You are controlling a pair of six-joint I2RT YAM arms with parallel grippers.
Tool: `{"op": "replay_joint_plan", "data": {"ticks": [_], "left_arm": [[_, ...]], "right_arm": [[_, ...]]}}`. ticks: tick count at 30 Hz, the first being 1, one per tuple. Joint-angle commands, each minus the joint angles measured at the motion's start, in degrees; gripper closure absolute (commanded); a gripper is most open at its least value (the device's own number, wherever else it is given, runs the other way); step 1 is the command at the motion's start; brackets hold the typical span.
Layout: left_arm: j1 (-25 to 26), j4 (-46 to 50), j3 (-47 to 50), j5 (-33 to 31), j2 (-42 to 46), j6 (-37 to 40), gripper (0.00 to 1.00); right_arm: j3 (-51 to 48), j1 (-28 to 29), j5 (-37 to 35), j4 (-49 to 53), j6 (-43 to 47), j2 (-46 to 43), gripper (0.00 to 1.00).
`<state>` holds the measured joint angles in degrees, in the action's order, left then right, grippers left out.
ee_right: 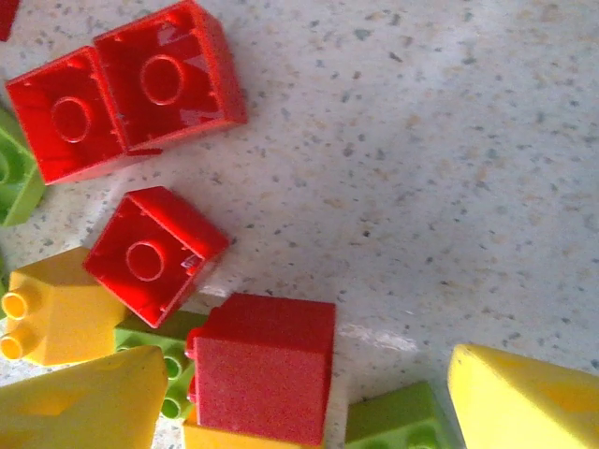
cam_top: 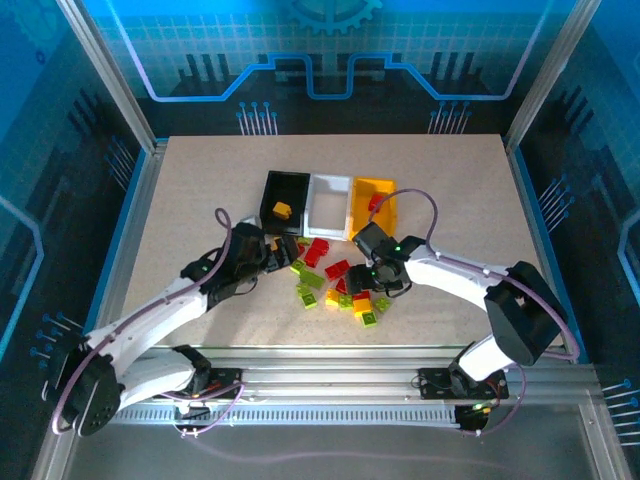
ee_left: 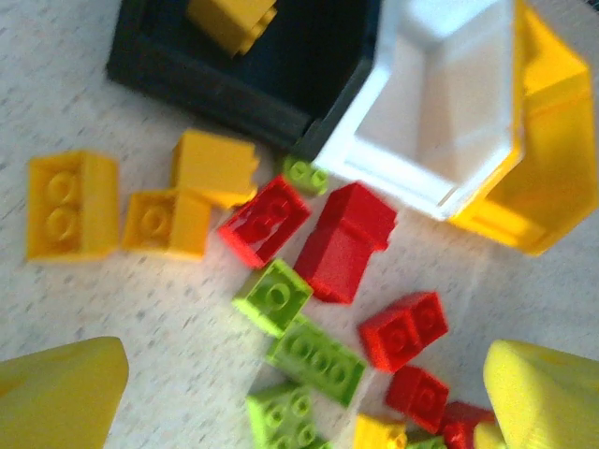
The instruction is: Sort the legos into containers by color
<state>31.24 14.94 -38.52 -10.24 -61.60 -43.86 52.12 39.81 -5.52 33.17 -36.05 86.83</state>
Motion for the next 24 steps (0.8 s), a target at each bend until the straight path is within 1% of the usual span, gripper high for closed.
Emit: {"op": "replay_joint_plan", "data": {"ticks": [1,3,6,10,12,15,20,24], "left_arm": [[0.07,2.63,1.29,-0.93,4.08,-1.85,0.01],[0.04,3.54,2.0,-1.48,5.23,-2.16,0.01],[-0.01,3.61,2.64,-1.89,5.62,-2.62,0.01],[0.0,3.21,2.66,-1.94,4.74,-3.25,0.01],[-0.02,2.93,2.75,-2.22,4.41,-3.16,0.01],[-0.03,2.83,2.93,-2.59,4.04,-3.6,0.01],[-0.01,3.69,2.66,-2.98,3.66,-3.32,0.01],[-0.03,4.48,2.66,-3.56,3.94,-3.08,0.01]], "right_arm": [[-2.81,0.78,-2.68,4.78,-2.05,-3.84,0.21],[-4.61,1.5,-1.45,6.14,-1.93,-6.22,0.23],[-5.67,4.71,0.48,9.1,-2.07,-8.67,0.24],[-6.65,10.31,1.18,13.13,-4.37,-9.75,0.24],[-7.51,11.55,1.77,12.91,-5.58,-9.38,0.26],[-7.71,11.73,1.57,10.87,-6.5,-7.67,0.3],[-5.78,11.87,1.32,7.85,-5.65,-2.22,0.32],[-4.24,11.8,0.68,6.68,-4.95,1.06,0.37]]}}
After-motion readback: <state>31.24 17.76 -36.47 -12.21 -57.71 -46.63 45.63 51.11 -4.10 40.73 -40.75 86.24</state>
